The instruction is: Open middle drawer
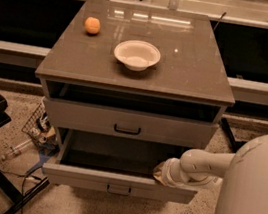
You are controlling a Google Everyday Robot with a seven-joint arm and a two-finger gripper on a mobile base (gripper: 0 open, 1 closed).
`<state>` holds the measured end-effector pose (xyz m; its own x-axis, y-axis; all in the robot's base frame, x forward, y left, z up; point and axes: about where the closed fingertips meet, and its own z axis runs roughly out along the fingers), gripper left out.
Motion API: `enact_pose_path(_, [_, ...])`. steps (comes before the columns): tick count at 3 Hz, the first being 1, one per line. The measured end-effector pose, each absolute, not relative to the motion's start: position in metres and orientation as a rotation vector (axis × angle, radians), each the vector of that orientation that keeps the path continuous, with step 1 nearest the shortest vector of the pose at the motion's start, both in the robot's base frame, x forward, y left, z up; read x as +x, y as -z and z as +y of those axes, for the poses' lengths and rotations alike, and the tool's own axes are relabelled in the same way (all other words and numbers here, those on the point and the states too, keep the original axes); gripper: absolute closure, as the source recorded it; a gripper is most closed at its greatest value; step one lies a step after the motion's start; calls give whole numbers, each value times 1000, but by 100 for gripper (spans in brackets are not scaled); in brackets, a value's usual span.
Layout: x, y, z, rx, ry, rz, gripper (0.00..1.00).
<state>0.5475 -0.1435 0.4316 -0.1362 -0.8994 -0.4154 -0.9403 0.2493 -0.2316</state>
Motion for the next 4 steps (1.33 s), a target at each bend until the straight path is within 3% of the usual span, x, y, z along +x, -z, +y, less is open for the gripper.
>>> enact_pose_path(3, [510,-424,-146,-1724,-149,2132,100])
enact_pose_path(4, [471,-427,-141,-1840,-233,2166,100])
